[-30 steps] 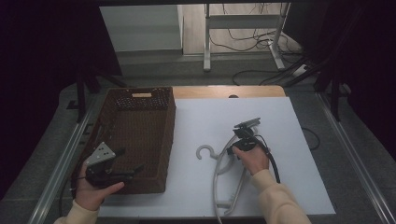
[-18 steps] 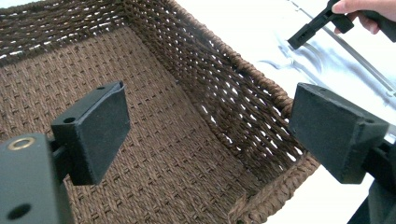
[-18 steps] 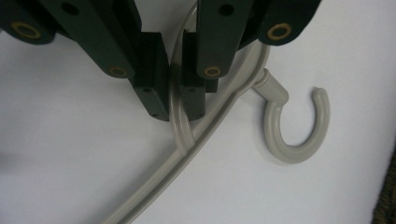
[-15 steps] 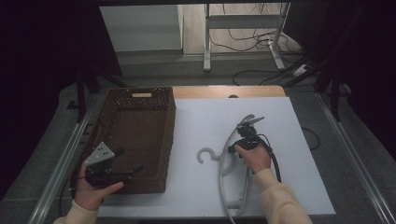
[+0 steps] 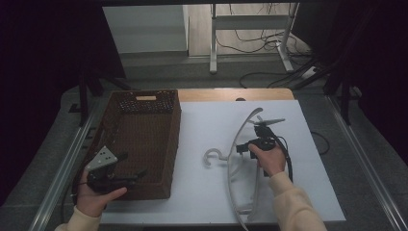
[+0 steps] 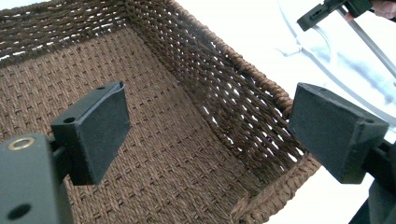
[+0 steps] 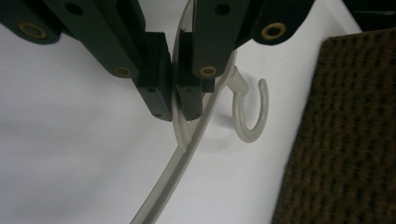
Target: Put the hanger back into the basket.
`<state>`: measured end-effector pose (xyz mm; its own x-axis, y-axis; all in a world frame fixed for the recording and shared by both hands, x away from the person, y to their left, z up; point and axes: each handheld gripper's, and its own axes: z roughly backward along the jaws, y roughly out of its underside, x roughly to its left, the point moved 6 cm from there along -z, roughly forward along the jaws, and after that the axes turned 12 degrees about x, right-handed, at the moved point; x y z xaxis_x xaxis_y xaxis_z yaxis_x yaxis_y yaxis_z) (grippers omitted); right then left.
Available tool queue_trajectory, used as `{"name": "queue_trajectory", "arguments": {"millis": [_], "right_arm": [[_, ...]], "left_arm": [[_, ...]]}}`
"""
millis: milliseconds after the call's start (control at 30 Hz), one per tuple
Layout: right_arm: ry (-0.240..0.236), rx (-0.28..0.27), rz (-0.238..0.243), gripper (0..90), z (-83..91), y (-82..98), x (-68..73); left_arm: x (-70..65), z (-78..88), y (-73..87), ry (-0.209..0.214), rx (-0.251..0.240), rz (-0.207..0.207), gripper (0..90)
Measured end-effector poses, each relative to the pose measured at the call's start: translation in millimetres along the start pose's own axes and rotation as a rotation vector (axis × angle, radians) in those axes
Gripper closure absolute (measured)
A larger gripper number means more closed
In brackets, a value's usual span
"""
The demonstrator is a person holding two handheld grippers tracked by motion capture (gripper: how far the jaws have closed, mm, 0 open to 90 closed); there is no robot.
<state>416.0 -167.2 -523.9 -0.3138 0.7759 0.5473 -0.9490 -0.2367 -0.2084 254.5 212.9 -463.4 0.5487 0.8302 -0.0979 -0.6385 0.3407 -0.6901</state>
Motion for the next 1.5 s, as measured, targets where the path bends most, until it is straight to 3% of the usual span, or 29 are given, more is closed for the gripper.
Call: {"name": "queue_trajectory", "arguments": {"millis": [433, 567, 1067, 1267, 1400, 1500], "right_arm": [[-0.066, -0.074, 0.025, 84.4, 21.5, -1.5, 14.1], [-0.096, -0.11, 0.036, 84.5, 29.2, -1.9, 20.1], [-0.157, -0.184, 0.083, 84.2, 49.1, -2.8, 35.6], [-0.177, -0.221, 0.087, 84.2, 59.3, -2.8, 37.8], [-0.188, -0.239, 0.087, 84.2, 63.5, -3.1, 38.4], [-0.191, -0.245, 0.089, 84.3, 64.9, -3.3, 39.2]], "left_arm": [[-5.6, 4.0, -4.6, 0.01, -0.025, 0.002, 13.5], [-13.3, 5.0, -9.2, 0.048, -0.039, 0.007, 13.7], [-52.7, -5.4, -34.1, 0.134, -0.052, -0.039, 14.2], [-74.1, -19.1, -43.5, 0.174, -0.027, -0.064, 14.3], [-82.4, -26.7, -46.9, 0.172, -0.015, -0.075, 14.4], [-95.7, -39.9, -52.4, 0.192, 0.007, -0.091, 14.3]]}}
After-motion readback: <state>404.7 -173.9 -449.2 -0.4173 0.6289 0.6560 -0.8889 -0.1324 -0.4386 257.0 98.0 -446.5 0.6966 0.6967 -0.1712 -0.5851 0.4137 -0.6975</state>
